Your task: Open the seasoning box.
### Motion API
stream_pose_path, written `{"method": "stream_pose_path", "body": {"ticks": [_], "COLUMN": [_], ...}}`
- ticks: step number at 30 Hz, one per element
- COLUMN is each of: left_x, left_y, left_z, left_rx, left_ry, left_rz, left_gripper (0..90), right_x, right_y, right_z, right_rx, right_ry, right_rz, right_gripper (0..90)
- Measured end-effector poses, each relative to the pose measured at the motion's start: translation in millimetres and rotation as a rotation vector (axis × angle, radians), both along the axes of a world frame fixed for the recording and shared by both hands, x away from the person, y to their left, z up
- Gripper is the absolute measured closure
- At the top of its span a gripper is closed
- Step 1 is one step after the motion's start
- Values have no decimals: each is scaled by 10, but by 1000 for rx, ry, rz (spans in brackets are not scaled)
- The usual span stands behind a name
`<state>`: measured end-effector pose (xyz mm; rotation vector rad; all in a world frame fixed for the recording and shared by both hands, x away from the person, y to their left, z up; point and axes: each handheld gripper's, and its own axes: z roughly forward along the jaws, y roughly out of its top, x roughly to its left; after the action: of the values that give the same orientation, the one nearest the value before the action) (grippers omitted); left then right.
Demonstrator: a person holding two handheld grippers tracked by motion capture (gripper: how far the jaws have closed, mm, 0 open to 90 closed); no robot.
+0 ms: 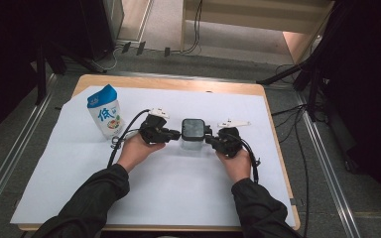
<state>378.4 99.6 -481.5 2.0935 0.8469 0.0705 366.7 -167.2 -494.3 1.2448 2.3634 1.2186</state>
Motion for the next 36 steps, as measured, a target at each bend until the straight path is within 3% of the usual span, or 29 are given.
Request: {"method": "stream_pose_path", "body": {"ticks": [10,14,17,19,20,23,25,27,30,32,36], "left_x": [-39,-31,15,50,74,93,113,138,153,188,223], "left_y": [142,164,166,156,150,167,162,127,98,76,50], "left_z": [100,123,134,145,155,156,147,165,197,196,166], "left_rx": [-32,-51,-76,-69,-64,-103,-82,-54,-67,-44,-44], "left_ry": [-10,-39,-8,9,6,-30,-33,-31,-58,-56,-84], "left_rz": [-5,-41,-96,-120,-126,-122,-137,-153,-180,-200,-230], "left_gripper": [664,523,464,389,361,282,236,210,231,231,218], "right_x": [-56,-93,-106,-116,-119,-130,-130,-122,-108,-105,-80], "right_y": [-57,-75,-109,-136,-146,-196,-229,-265,-309,-328,-337], "right_z": [130,154,160,177,182,199,205,208,210,212,198], "right_rx": [7,11,18,19,15,13,10,10,15,18,24], "right_ry": [-8,6,13,12,8,0,2,5,6,3,-2], "right_rz": [32,56,67,73,77,84,84,86,80,77,71], "right_gripper": [900,831,776,748,741,720,706,703,699,699,706]}}
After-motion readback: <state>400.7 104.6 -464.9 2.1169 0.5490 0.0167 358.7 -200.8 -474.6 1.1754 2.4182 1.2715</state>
